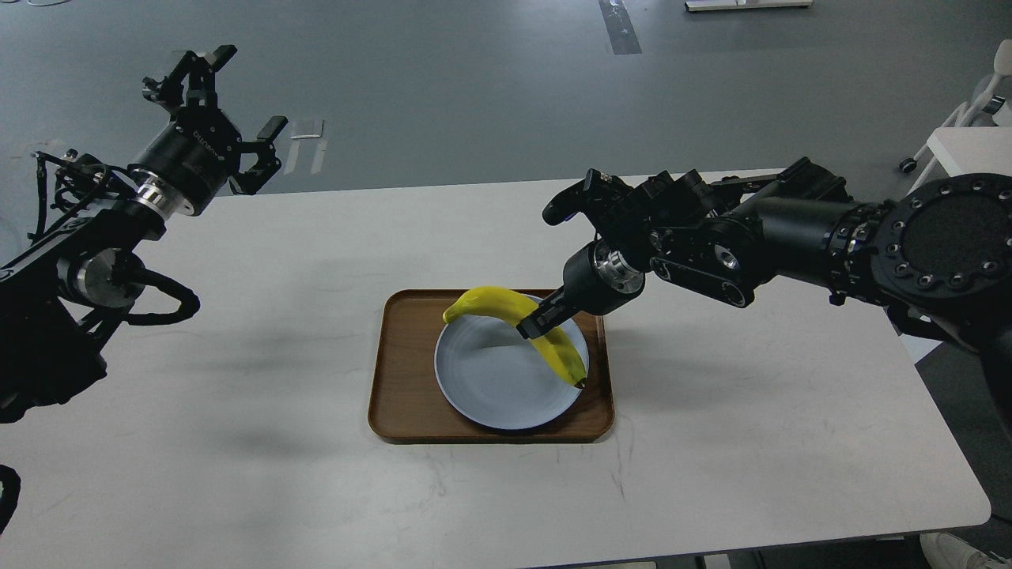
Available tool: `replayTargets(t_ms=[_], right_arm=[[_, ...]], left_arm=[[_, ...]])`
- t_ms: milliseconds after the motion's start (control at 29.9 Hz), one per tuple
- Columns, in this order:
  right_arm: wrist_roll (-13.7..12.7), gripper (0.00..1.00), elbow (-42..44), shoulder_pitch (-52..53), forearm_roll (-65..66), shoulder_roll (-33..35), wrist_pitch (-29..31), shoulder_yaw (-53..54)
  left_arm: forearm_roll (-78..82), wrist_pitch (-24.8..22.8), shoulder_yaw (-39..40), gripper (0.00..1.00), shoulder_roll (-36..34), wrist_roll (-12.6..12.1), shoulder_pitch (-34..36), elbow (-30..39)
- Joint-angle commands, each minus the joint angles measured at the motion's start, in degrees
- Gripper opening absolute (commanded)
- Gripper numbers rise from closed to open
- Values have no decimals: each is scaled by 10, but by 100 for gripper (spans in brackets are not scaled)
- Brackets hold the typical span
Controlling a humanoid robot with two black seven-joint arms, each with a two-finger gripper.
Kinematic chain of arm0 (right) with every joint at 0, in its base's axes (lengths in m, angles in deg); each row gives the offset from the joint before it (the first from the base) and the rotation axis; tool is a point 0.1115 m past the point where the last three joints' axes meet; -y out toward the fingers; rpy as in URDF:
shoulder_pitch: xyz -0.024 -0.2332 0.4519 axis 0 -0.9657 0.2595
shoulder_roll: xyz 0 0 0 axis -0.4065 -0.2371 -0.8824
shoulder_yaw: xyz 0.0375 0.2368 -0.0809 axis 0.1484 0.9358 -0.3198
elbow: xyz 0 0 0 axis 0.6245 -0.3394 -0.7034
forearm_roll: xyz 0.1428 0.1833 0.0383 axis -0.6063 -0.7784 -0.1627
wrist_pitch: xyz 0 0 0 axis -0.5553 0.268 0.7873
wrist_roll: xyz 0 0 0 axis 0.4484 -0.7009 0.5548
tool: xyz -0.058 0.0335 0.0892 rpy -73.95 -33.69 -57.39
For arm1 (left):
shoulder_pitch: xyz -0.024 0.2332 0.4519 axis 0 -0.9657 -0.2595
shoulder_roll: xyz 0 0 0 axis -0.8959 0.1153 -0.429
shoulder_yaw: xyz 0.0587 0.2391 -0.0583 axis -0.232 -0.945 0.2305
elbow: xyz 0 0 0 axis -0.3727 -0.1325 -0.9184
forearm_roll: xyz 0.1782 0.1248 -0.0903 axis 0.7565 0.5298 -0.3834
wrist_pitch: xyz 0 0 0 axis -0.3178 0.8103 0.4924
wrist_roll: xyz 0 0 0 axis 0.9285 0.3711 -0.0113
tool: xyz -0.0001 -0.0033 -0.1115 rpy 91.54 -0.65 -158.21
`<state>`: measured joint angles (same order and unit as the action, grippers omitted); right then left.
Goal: Place banana on plate with both arms
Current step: 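Carry the banana with the right gripper and lower it onto the plate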
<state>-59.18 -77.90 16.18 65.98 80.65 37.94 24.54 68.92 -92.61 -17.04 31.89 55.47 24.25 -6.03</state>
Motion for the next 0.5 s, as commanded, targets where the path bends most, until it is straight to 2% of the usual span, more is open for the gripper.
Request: replayTargets(t_ms=[0,134,167,234,301,401,468], right_arm=[[0,23,-2,-3,-32,0,0,1],[0,38,-5,-3,-72,0,0,1],[0,38,-5,-3,-72,0,0,1],[0,59,-5,-3,-72,0,0,4],[0,67,-5,-3,-73,0,0,6],[0,70,-5,-3,-73,0,1,6],[0,76,-6,-3,-73,0,2,7]], left_arm=[[0,0,0,100,0,0,0,1],[0,0,0,100,0,0,0,0],[0,0,0,100,0,0,0,0],[0,0,0,100,0,0,0,0],[0,0,0,100,1,0,0,0],[0,0,1,100,1,0,0,0],[0,0,1,100,0,0,0,0]])
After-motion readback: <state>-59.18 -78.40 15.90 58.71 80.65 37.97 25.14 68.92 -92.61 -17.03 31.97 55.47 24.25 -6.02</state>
